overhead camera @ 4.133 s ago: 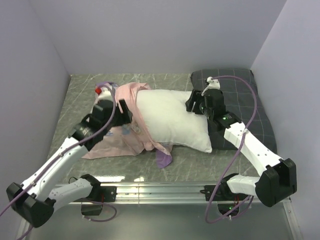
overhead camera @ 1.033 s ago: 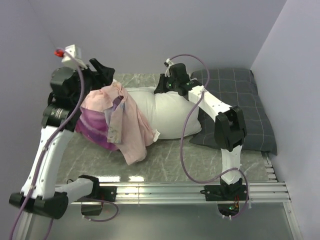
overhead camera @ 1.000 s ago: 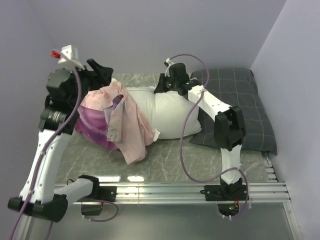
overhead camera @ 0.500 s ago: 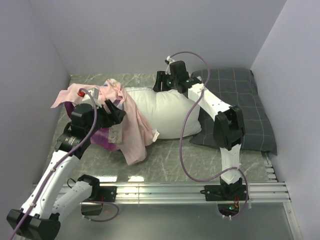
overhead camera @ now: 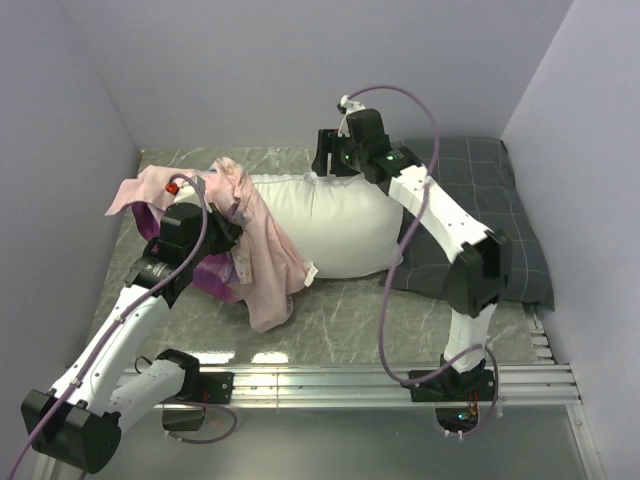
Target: Remove the pillowcase from the pillow
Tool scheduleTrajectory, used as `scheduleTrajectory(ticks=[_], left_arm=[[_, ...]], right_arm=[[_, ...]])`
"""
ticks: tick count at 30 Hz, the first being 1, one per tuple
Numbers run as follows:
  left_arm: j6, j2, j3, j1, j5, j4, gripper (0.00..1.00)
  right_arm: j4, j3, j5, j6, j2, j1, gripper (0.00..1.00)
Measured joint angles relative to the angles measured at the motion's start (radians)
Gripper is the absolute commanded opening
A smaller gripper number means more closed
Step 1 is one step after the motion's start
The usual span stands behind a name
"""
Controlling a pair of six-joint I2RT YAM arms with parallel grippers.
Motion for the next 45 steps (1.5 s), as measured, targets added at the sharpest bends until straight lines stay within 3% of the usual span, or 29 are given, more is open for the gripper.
scheduleTrajectory(ticks=[7,12,15,19,22,24,25,26,27,28,31,39,45], left_arm=[[0.008,0.098,0.071,-0.002,-0.074,0.045,0.00],[0.034,0.185,0.157,-0.002,-0.106,0.045,0.00],[0.049,0.206,0.180,-0.002,-0.116,0.042,0.00],[0.057,0.220,0.196,-0.002,-0.122,0.040,0.01],[0.060,0.240,0.206,-0.002,-0.121,0.042,0.00],[0.068,0.256,0.221,0.001,-0.121,0.042,0.03],[0.076,0.263,0.232,0.002,-0.121,0.043,0.14],[0.085,0.269,0.245,0.003,-0.119,0.042,0.23],[0.097,0.272,0.258,0.005,-0.115,0.042,0.34],[0.110,0.273,0.272,0.006,-0.109,0.039,0.55],[0.140,0.273,0.322,0.006,-0.082,0.031,0.73],[0.153,0.223,0.413,-0.050,-0.103,-0.021,0.78],[0.119,0.183,0.311,-0.192,-0.162,-0.022,0.84]], right_arm=[[0.018,-0.081,0.148,-0.058,-0.320,0.117,0.82],[0.105,-0.346,0.263,-0.090,-0.556,0.225,0.93],[0.136,-0.485,0.315,-0.093,-0.578,0.233,0.94],[0.170,-0.608,0.342,-0.086,-0.448,0.226,0.95],[0.217,-0.594,0.351,-0.085,-0.315,0.220,0.83],[0.246,-0.556,0.354,-0.086,-0.261,0.214,0.43],[0.259,-0.539,0.351,-0.081,-0.243,0.209,0.25],[0.273,-0.526,0.344,-0.071,-0.232,0.203,0.01],[0.287,-0.516,0.337,-0.060,-0.224,0.197,0.00],[0.297,-0.510,0.332,-0.044,-0.218,0.192,0.00],[0.305,-0.494,0.322,-0.023,-0.207,0.180,0.00],[0.256,-0.451,0.311,-0.002,-0.206,0.177,0.00],[0.221,-0.445,0.287,0.014,-0.227,0.177,0.00]])
